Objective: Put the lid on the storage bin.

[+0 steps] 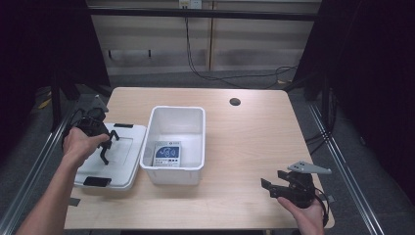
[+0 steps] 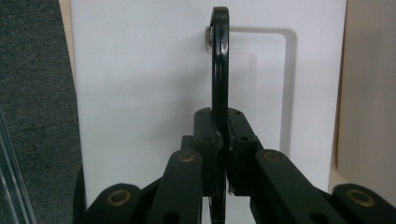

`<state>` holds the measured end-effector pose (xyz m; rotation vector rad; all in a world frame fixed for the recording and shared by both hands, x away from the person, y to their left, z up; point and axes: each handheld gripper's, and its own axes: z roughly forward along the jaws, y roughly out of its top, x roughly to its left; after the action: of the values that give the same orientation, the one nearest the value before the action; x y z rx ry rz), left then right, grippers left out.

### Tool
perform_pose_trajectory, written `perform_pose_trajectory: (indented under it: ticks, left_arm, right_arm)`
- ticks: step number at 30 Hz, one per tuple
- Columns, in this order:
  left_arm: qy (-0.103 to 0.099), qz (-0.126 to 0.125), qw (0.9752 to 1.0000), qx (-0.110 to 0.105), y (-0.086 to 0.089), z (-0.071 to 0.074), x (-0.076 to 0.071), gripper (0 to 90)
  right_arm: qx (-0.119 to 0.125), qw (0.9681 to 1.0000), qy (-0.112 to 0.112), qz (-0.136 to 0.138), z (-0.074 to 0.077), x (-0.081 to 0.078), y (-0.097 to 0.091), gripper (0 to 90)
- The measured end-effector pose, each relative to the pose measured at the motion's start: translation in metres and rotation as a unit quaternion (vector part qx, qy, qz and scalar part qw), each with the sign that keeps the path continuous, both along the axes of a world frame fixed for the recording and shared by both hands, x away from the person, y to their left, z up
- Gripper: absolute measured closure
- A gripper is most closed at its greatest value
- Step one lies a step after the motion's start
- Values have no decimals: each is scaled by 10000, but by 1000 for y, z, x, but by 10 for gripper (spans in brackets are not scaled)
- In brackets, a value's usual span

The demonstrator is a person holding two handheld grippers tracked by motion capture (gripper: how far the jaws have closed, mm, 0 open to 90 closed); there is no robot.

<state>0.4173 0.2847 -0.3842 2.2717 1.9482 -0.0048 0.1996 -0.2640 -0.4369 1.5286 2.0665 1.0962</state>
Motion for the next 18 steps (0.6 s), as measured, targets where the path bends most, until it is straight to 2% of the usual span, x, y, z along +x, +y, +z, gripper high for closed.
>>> perform_pose_trajectory:
  ticks: [4, 7, 14, 18]
  left_arm:
    - [-37, -24, 10000, -19, 0, 3, -1, 849]
    - [-37, -107, 9999, -18, 1, 12, -2, 849]
    - [-166, -90, 9998, -16, 5, 25, -4, 849]
    - [-163, -94, 9998, -20, 8, 30, -5, 849]
  right_arm:
    - [-1, 10000, 3, 11, 0, 0, 0, 278]
    - [10, 10000, 11, -4, 0, 0, 0, 278]
    - [17, 10000, -5, 5, 0, 0, -1, 278]
    - [18, 10000, 2, 4, 0, 0, 0, 278]
